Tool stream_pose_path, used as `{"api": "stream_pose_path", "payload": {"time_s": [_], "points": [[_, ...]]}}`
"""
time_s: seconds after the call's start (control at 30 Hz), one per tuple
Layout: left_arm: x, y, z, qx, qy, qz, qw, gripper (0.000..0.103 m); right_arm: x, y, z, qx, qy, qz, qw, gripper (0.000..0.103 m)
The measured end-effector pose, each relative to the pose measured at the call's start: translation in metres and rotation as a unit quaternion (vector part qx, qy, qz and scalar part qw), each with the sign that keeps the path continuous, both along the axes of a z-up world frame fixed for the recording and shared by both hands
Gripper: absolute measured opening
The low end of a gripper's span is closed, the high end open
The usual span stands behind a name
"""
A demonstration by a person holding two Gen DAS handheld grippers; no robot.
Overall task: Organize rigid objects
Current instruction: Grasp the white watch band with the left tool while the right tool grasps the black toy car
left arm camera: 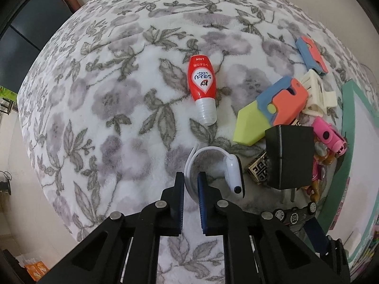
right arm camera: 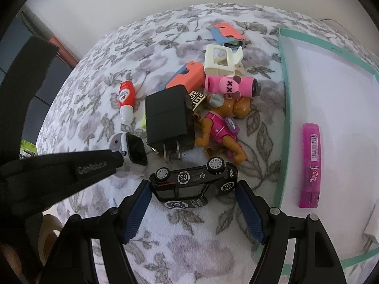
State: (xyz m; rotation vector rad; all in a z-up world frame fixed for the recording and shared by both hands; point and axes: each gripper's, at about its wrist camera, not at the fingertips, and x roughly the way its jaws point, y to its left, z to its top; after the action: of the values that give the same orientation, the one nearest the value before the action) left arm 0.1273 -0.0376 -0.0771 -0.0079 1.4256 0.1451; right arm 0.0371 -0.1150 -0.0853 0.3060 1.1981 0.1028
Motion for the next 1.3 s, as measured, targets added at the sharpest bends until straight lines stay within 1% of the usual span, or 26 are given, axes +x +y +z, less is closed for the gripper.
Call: {"api": "stream_pose_path", "payload": {"time_s": [0.13,0.2,0.37,0.47,0.57,0.6,0.7,0.77,0.83,0.9,0.97,1.03,1.07,1.2,1.27,1.3], "points": [[0.001,-0.005,0.006,-0.003,-0.010,0.001,0.9999,0.010,-0.001,-0.002,0.001,-0.002,0.007,-0.006,1.000,0.075],[0.002,-0.007,0.012,0.004,-0.021,0.001,0.9998,0.009,-0.002,-0.005,0.002,0.006,0.010,-0.011,1.000,0.075],[0.003,-0.025,0.032,0.006,-0.042,0.003,0.9991,0.009,-0.003,-0.008,0.002,0.021,0.016,-0.018,0.999,0.075],[-0.003,-0.021,0.042,0.003,-0.050,0.001,0.9988,0.009,-0.004,-0.008,0.003,0.022,0.017,-0.019,0.999,0.075],[-0.001,-0.024,0.042,-0.002,-0.045,0.001,0.9990,0.009,-0.004,-0.008,0.003,0.025,0.017,-0.020,0.999,0.075],[-0.011,-0.014,0.039,-0.005,-0.042,0.002,0.9991,0.009,-0.004,-0.008,0.003,0.025,0.017,-0.020,0.999,0.075],[-0.003,0.002,0.025,-0.024,-0.029,0.016,0.9992,0.009,-0.005,-0.008,0.004,0.022,0.017,-0.018,0.999,0.075],[-0.003,0.006,0.021,-0.017,-0.028,0.022,0.9992,0.009,-0.005,-0.008,0.003,0.022,0.018,-0.017,0.999,0.075],[-0.002,0.008,0.018,-0.019,-0.024,0.022,0.9993,0.010,-0.005,-0.008,0.003,0.023,0.019,-0.016,0.999,0.075],[0.001,0.008,0.012,-0.029,-0.016,0.023,0.9992,0.017,-0.005,-0.007,0.002,0.023,0.020,-0.015,0.999,0.075],[0.002,0.007,0.008,-0.030,-0.012,0.021,0.9992,0.037,-0.005,-0.006,0.002,0.022,0.020,-0.014,0.999,0.075],[0.002,0.006,0.004,-0.024,-0.008,0.018,0.9995,0.043,-0.005,-0.007,0.002,0.022,0.019,-0.015,0.999,0.075],[0.003,0.006,0.001,-0.024,-0.005,0.019,0.9995,0.044,-0.004,-0.007,0.002,0.023,0.019,-0.015,0.999,0.075],[0.005,0.018,-0.001,-0.052,-0.003,0.032,0.9981,0.047,-0.005,-0.007,0.002,0.026,0.018,-0.016,0.999,0.075],[0.004,0.023,-0.001,-0.051,-0.003,0.034,0.9982,0.058,-0.005,-0.008,0.002,0.026,0.018,-0.016,0.999,0.075],[0.004,0.026,0.000,-0.052,-0.006,0.034,0.9980,0.061,-0.005,-0.007,0.002,0.027,0.019,-0.017,0.999,0.075]]}}
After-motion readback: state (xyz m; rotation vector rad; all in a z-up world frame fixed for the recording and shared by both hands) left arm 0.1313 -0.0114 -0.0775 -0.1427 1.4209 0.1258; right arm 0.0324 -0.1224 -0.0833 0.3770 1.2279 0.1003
